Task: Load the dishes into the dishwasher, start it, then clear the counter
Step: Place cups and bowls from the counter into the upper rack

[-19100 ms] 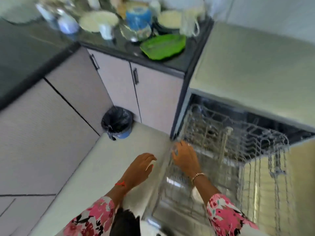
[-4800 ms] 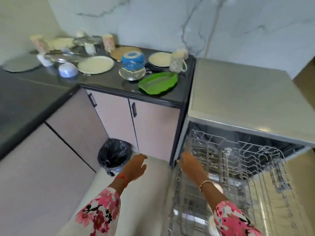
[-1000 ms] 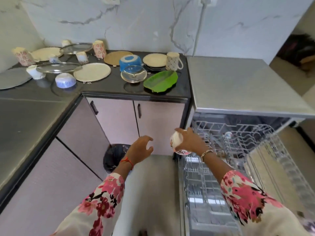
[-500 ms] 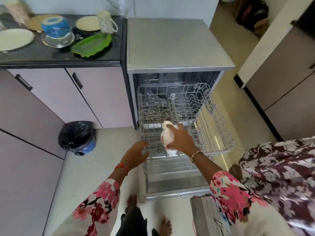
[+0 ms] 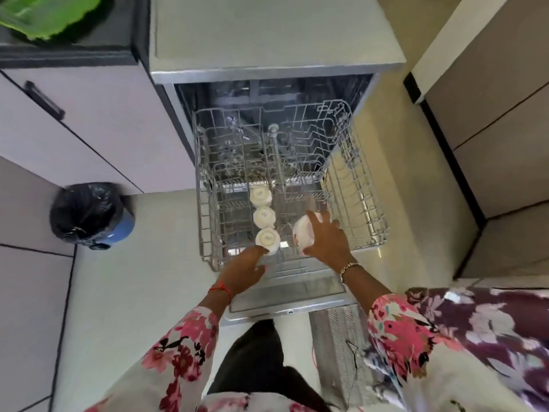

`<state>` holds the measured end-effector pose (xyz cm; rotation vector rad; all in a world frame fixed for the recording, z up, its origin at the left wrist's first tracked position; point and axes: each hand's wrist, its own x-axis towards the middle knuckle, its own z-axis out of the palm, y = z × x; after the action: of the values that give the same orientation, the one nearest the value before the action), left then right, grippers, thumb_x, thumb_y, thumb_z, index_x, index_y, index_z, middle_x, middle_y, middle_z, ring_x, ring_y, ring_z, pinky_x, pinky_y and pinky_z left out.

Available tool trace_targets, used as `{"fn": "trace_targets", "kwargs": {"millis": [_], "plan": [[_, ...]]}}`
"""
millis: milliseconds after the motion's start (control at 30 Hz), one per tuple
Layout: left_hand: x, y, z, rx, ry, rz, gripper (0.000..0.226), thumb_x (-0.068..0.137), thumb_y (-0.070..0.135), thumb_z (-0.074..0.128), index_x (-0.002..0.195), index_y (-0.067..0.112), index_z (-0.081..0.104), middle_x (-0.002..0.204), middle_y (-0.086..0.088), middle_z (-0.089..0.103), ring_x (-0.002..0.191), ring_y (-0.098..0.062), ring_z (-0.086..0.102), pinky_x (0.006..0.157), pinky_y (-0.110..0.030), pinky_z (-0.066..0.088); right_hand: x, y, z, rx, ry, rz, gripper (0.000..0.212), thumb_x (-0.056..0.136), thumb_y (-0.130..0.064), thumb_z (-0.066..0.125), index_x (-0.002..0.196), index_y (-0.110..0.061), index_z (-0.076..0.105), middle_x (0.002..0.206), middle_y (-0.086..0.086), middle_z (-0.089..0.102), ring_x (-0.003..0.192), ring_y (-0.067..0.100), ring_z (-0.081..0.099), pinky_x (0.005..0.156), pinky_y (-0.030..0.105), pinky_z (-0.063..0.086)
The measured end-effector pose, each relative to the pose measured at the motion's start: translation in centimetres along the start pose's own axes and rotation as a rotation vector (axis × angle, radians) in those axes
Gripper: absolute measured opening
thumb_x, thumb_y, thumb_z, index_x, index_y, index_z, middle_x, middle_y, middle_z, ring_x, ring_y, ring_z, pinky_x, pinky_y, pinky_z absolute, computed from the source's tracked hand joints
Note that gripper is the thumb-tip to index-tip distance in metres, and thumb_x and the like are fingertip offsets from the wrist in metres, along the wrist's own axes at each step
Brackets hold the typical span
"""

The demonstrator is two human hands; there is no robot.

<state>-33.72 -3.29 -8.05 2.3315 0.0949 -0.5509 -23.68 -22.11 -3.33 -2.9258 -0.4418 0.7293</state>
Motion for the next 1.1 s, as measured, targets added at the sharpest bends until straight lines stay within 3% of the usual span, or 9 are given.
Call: {"fn": "trace_targets", "kwargs": {"millis": [167, 367, 567, 667, 800, 1100], "plan": [[2.4, -0.9, 1.4, 0.039, -0.069, -0.035, 0.050, 0.087, 0.009, 0.054, 0.136, 0.010, 0.042, 0.138, -0.012, 0.047, 0.127, -0.028, 0.044, 0.107, -0.038, 0.035, 3.5, 0.8, 2.2, -0.079, -0.075, -0.024, 0.091, 0.077, -0.037, 0.070, 0.147, -0.023, 0.015, 0.151, 0.014, 0.013, 0.129, 0.042, 0.030, 0.099, 0.046, 0.041], [3.0, -2.2, 3.4, 0.112, -0.162, -0.065, 0.038, 0.095, 0.011, 0.041, 0.132, 0.016, 0.047, 0.136, -0.005, 0.051, 0.122, -0.024, 0.051, 0.102, -0.039, 0.041, 6.9, 1.3, 4.5, -0.180, -0.130, -0.093, 0.086, 0.081, -0.033, 0.067, 0.147, -0.021, 0.014, 0.153, 0.015, 0.009, 0.132, 0.044, 0.026, 0.101, 0.046, 0.036], [2.1, -1.8, 4.7, 0.044, 0.004, -0.091, 0.045, 0.092, -0.001, 0.043, 0.131, 0.018, 0.050, 0.134, -0.006, 0.053, 0.122, -0.021, 0.052, 0.104, -0.027, 0.037, 9.1, 2.3, 6.8, -0.246, -0.162, -0.149, 0.084, 0.081, -0.029, 0.067, 0.146, -0.019, 0.015, 0.151, 0.021, 0.011, 0.129, 0.048, 0.028, 0.101, 0.048, 0.037], [2.1, -1.9, 5.1, 0.039, 0.079, -0.065, 0.048, 0.085, -0.008, 0.049, 0.124, 0.020, 0.058, 0.125, -0.007, 0.061, 0.114, -0.024, 0.059, 0.100, -0.034, 0.043, 9.6, 2.9, 7.6, -0.271, -0.203, -0.166, 0.084, 0.082, -0.030, 0.066, 0.146, -0.019, 0.013, 0.151, 0.020, 0.011, 0.131, 0.049, 0.025, 0.101, 0.049, 0.036], [2.3, -2.4, 5.3, 0.073, 0.073, -0.071, 0.045, 0.084, -0.006, 0.053, 0.121, 0.020, 0.061, 0.121, -0.007, 0.064, 0.109, -0.027, 0.062, 0.095, -0.041, 0.050, 9.6, 3.3, 8.3, -0.272, -0.208, -0.181, 0.087, 0.082, -0.029, 0.067, 0.147, -0.020, 0.011, 0.152, 0.019, 0.010, 0.133, 0.049, 0.021, 0.102, 0.049, 0.037], [2.3, -1.1, 5.5, 0.081, 0.093, -0.132, 0.046, 0.087, -0.008, 0.047, 0.126, 0.015, 0.056, 0.129, -0.009, 0.058, 0.119, -0.025, 0.055, 0.103, -0.032, 0.040, 9.3, 4.1, 8.1, -0.187, -0.226, -0.195, 0.097, 0.081, -0.029, 0.068, 0.148, -0.031, -0.001, 0.155, 0.015, 0.001, 0.140, 0.042, 0.009, 0.108, 0.052, 0.029]]}}
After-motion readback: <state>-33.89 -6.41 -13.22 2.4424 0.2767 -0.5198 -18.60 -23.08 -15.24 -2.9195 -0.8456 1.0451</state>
